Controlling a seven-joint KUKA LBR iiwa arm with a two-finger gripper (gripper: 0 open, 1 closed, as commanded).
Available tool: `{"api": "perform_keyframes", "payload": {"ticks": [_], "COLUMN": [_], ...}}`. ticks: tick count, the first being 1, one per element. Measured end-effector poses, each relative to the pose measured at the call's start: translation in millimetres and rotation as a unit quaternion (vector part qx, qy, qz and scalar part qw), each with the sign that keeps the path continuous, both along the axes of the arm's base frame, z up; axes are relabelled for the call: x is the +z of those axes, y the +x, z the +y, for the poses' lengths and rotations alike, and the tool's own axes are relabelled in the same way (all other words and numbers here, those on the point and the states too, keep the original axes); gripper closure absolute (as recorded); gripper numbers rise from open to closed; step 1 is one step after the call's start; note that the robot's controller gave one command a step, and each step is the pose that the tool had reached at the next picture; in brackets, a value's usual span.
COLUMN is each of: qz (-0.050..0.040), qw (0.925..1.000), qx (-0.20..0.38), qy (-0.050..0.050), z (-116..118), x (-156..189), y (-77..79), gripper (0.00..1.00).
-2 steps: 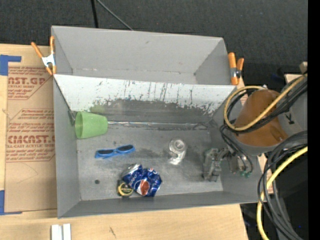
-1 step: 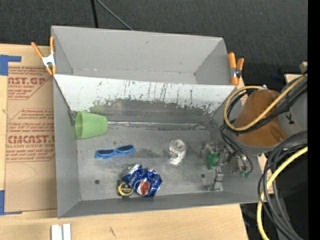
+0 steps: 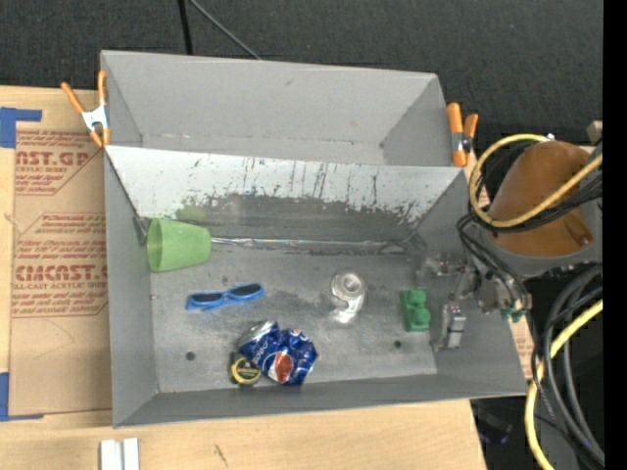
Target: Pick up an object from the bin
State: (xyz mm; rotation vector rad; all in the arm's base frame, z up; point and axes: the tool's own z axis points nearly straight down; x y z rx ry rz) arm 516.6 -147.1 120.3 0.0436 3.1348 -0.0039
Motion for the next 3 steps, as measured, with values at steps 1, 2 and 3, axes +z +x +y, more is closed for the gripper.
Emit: {"api": "perform_keyframes", "payload": {"ticks": [1,2,3], "qz": [0.0024,0.0019,0.0021], "qw": [0.9986,0.9959,0.9959], "qx": [-0.053,-0.090,-0.090], "qy": [0.002,0.003,0.002], "z": [20.8,9.1,8.7], "x": [-51.9,-50.4,-50.4], "y": [15.0,-1.7,-1.8], "gripper": [0.00,0.00,1.00]}}
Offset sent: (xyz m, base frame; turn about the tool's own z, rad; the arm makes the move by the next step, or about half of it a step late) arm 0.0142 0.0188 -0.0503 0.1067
